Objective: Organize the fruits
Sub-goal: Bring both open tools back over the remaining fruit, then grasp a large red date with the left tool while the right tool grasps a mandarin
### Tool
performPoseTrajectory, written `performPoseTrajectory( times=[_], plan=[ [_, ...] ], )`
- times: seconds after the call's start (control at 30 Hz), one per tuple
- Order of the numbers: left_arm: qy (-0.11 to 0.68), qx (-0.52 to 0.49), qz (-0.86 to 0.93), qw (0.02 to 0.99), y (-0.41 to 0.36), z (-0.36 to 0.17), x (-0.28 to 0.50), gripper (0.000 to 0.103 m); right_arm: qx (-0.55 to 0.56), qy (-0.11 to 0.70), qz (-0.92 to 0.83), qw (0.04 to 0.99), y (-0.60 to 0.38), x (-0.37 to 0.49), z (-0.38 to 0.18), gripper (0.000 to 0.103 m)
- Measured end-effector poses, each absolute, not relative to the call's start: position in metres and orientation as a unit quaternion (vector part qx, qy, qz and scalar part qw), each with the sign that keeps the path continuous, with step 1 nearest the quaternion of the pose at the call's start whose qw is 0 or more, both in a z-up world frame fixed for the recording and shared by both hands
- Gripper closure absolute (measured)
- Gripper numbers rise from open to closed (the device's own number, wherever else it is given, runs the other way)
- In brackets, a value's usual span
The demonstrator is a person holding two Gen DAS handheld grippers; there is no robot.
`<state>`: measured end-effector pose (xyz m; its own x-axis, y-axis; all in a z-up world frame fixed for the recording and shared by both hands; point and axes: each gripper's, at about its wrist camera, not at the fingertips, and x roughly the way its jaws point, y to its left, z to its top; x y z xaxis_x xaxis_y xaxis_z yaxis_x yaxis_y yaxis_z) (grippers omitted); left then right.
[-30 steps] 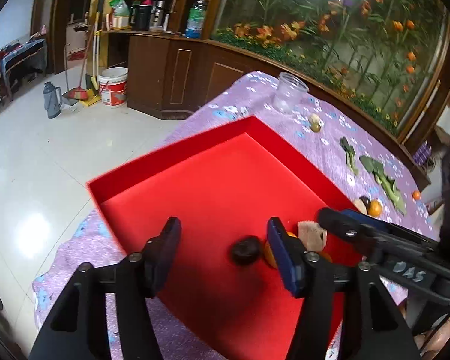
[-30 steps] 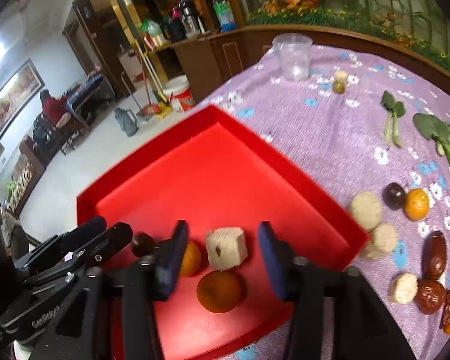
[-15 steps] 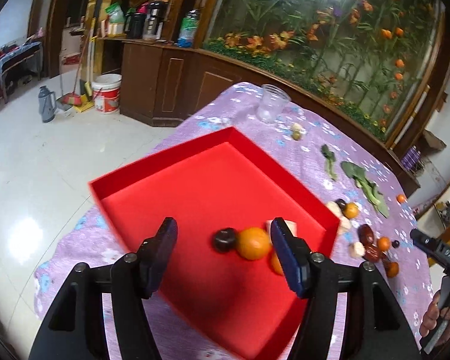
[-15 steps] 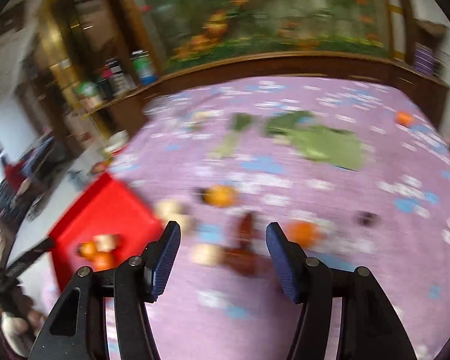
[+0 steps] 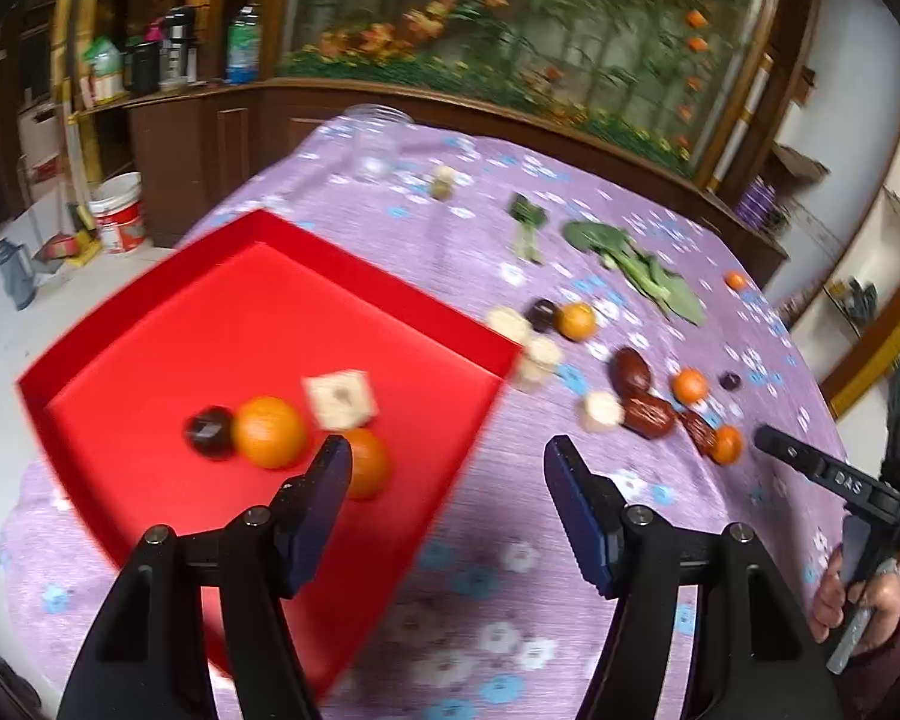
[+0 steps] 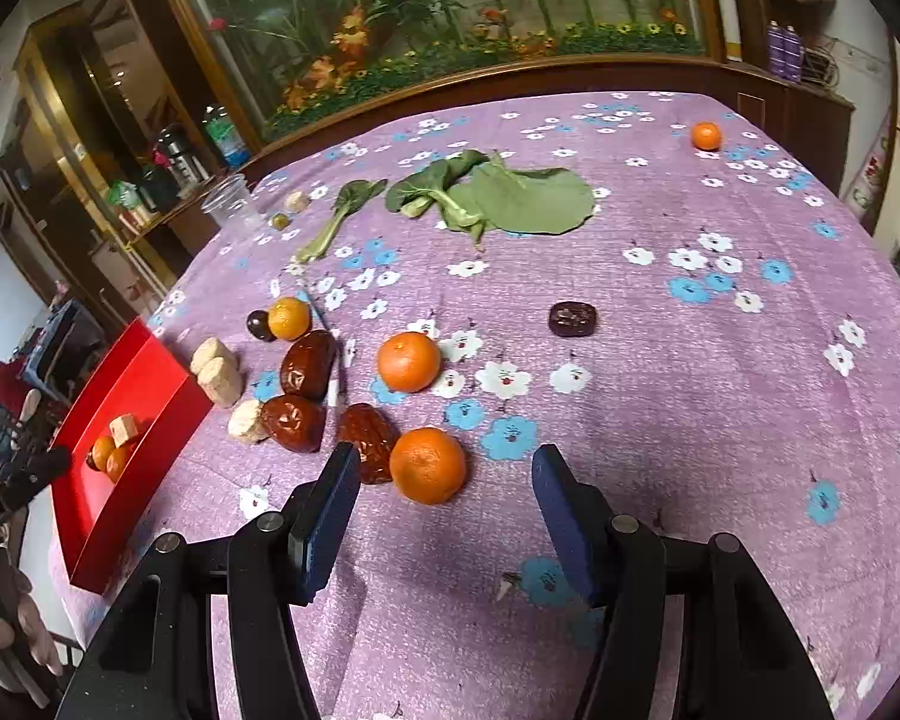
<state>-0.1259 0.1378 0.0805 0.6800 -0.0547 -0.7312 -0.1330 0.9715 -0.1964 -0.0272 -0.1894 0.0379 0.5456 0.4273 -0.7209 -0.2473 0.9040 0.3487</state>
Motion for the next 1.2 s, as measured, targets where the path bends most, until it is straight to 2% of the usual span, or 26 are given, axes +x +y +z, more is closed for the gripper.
performPoseTrajectory(
  times=[0.27,0.73,0.83,0.97,1.2],
  plan=[
    [0.429,-0.094,-0.064,0.896,0.077,0.064,-0.091,0.037,0.112,0.436,0.215,0.867,-0.190,-0.022,0.028,0.039],
    [0.422,0.029,-0.153,0.893,0.000,0.046,-0.033,0.038,0.089,0.430,0.235,0.867,-0.182,-0.016,0.023,0.039],
    [0.439,0.054,-0.179,0.879,-0.009,0.036,-0.019,0.053,0.085,0.431,0.248,0.863,-0.179,-0.017,0.023,0.039],
    [0.456,0.068,-0.186,0.868,-0.008,0.026,-0.006,0.058,0.070,0.429,0.268,0.860,-0.171,-0.017,0.025,0.039],
    [0.460,0.075,-0.207,0.860,-0.003,0.030,-0.020,0.058,0.052,0.432,0.271,0.858,-0.164,-0.013,0.023,0.041]
  ],
)
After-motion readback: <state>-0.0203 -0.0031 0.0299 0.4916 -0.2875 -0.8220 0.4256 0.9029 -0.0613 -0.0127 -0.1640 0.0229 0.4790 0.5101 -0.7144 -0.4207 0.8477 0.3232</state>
